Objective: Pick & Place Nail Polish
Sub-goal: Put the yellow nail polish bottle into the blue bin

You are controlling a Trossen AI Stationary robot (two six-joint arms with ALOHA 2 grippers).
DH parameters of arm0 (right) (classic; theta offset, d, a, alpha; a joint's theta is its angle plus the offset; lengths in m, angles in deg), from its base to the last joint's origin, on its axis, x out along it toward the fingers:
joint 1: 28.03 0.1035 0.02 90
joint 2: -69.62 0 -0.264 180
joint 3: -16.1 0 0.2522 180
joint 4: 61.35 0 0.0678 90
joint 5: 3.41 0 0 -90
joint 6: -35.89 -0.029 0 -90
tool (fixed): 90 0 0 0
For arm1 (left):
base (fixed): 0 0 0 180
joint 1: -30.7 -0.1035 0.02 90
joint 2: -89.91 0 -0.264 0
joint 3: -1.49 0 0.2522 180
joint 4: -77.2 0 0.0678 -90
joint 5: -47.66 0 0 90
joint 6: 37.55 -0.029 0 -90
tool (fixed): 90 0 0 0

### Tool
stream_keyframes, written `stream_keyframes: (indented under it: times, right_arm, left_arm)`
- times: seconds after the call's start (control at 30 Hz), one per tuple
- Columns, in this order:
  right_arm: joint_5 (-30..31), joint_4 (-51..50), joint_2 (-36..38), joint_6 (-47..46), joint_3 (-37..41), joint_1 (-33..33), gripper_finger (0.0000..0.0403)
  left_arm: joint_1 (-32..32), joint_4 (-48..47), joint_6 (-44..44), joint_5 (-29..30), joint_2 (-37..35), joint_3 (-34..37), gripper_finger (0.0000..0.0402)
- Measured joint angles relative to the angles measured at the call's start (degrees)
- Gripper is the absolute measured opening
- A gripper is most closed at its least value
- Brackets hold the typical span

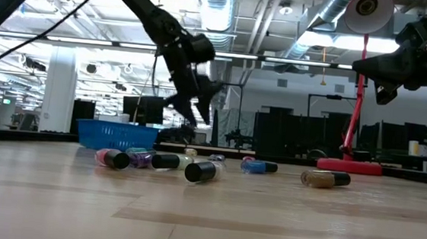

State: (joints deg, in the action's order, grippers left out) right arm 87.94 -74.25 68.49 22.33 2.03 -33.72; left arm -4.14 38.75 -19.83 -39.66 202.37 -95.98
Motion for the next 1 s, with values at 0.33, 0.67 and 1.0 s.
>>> stream_keyframes:
  times: [0.33, 0.67, 1.0]
  right_arm:
    - [0.0, 0.0, 0.0, 0.0, 0.0, 0.0, 0.0]
    - [0.0, 0.0, 0.0, 0.0, 0.0, 0.0, 0.0]
    - [0.0, 0.0, 0.0, 0.0, 0.0, 0.0, 0.0]
  left_arm:
    - [-2.9, -8.0, -35.2, -1.7, -5.3, -0.2, 0.0228]
    - [-3.8, -10.3, -51.4, -6.3, -1.3, -0.9, 0.0246]
    - [-4.6, -9.8, -60.2, -10.5, 1.5, -1.8, 0.0246]
